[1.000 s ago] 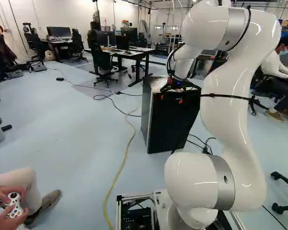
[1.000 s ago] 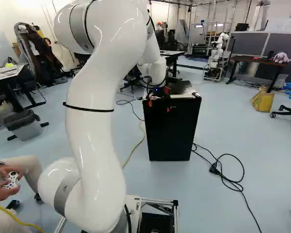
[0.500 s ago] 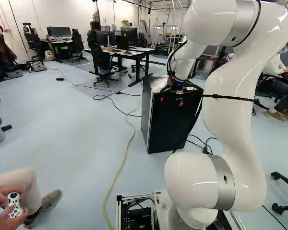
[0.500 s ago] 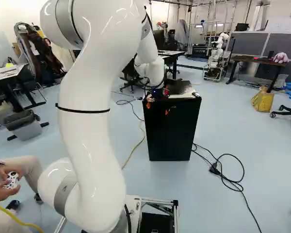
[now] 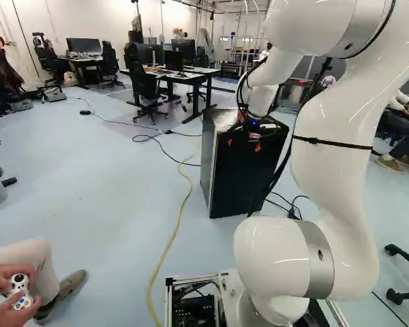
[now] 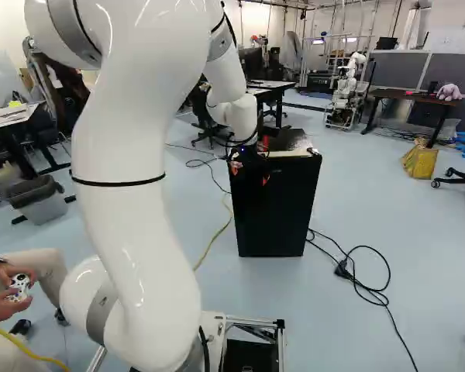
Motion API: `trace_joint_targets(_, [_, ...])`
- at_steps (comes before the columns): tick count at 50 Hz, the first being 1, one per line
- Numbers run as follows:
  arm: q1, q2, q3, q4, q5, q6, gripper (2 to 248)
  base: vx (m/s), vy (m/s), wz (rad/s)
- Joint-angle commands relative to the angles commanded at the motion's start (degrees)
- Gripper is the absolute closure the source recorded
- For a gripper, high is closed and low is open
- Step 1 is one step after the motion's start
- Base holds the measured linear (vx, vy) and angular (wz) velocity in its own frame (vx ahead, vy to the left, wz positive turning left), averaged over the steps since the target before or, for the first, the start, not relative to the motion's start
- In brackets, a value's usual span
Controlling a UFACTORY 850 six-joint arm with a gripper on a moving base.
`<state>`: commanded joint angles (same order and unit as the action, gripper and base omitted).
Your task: Grab a drink from the fridge
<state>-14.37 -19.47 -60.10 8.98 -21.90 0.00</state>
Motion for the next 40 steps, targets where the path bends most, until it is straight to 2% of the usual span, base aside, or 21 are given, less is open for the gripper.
trace_joint_targets(40, [1.52,9.73,11.73,0.0,24.0,0.0,3,0.0,0.0,0.0])
